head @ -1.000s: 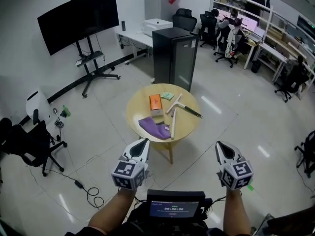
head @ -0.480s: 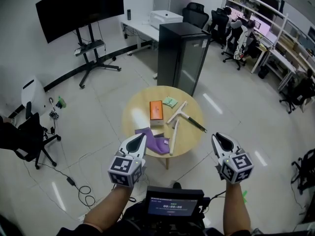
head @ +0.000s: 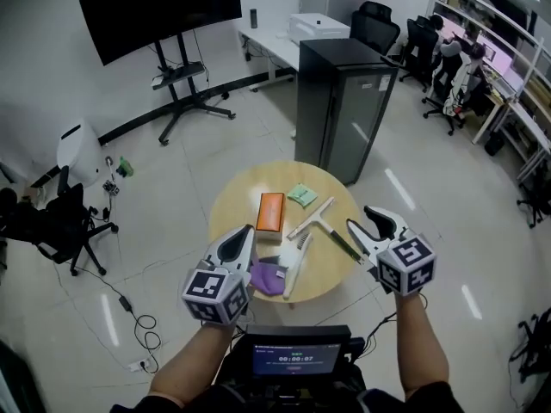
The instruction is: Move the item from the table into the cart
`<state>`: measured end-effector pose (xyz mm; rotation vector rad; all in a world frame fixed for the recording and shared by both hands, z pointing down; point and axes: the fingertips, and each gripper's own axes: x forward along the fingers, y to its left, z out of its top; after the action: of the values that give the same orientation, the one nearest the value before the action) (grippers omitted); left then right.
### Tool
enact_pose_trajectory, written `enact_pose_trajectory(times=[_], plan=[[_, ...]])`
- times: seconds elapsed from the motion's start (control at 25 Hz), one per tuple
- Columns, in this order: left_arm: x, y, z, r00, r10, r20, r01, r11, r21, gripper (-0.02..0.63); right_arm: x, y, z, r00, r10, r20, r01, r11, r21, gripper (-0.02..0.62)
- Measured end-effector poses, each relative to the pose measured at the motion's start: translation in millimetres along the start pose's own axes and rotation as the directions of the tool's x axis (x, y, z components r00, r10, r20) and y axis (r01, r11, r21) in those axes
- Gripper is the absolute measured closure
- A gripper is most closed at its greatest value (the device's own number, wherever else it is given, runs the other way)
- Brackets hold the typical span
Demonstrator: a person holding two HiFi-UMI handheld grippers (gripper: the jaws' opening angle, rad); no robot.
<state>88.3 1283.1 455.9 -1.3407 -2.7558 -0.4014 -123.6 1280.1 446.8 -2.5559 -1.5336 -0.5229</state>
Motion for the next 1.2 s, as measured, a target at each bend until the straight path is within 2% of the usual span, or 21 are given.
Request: enact_pose_trajectory(times=[0.04, 0.24, 0.32, 0.4, 0.52, 0.64, 0.76, 0.84, 1.0, 1.2], plan=[[12.4, 11.6, 5.5, 1.000, 0.010, -0.002, -0.010, 1.000, -0.001, 0.595, 19.7, -8.9, 4.6, 1.000, 0.020, -0.009, -0.020, 1.000, 0.000, 0.392], [78.0, 82.5, 31.8, 0.999, 0.048, 0.002, -0.048, 0.998, -0.031, 0.595, 128.2, -54.2, 36.3, 0.995, 0.073, -0.062, -0.074, 0.997, -0.018, 0.391], [93.4, 108.0, 36.0, 0.998, 0.051, 0.023, -0.049, 0.997, -0.062, 0.595, 170.1, -60.7, 40.0, 0.992, 0.096, -0.086, -0.095, 0.995, 0.015, 0.357], [109.1, 132.9, 38.4, 0.999, 0.041, 0.034, -0.039, 0.996, -0.074, 0.595, 213.0, -64.2, 44.5, 0.987, 0.111, -0.117, -0.110, 0.994, 0.014, 0.356], [138.1, 168.2, 36.6, 0.999, 0.047, -0.011, -0.047, 0.996, -0.073, 0.595, 276.3, -74.2, 44.3, 0.976, 0.137, -0.172, -0.137, 0.990, 0.009, 0.356], [161.9, 183.3, 32.0, 0.996, 0.084, -0.034, -0.087, 0.992, -0.091, 0.595, 315.1, -92.8, 28.0, 0.956, 0.174, -0.235, -0.173, 0.985, 0.024, 0.356], [192.5, 195.4, 20.5, 0.993, 0.101, -0.066, -0.109, 0.985, -0.131, 0.565, 351.8, -111.2, 9.1, 0.938, 0.208, -0.278, -0.202, 0.978, 0.050, 0.356], [218.9, 206.0, 6.9, 0.986, 0.127, -0.106, -0.142, 0.979, -0.145, 0.565, 381.0, -126.3, -7.7, 0.918, 0.234, -0.321, -0.227, 0.972, 0.060, 0.316], [280.7, 218.2, -31.3, 0.969, 0.166, -0.185, -0.195, 0.969, -0.150, 0.565, 426.5, -168.7, -50.2, 0.881, 0.262, -0.393, -0.255, 0.964, 0.070, 0.311], [348.4, 238.9, -86.5, 0.941, 0.191, -0.279, -0.245, 0.954, -0.175, 0.549, 485.5, -197.2, -115.9, 0.823, 0.304, -0.479, -0.285, 0.952, 0.114, 0.311]])
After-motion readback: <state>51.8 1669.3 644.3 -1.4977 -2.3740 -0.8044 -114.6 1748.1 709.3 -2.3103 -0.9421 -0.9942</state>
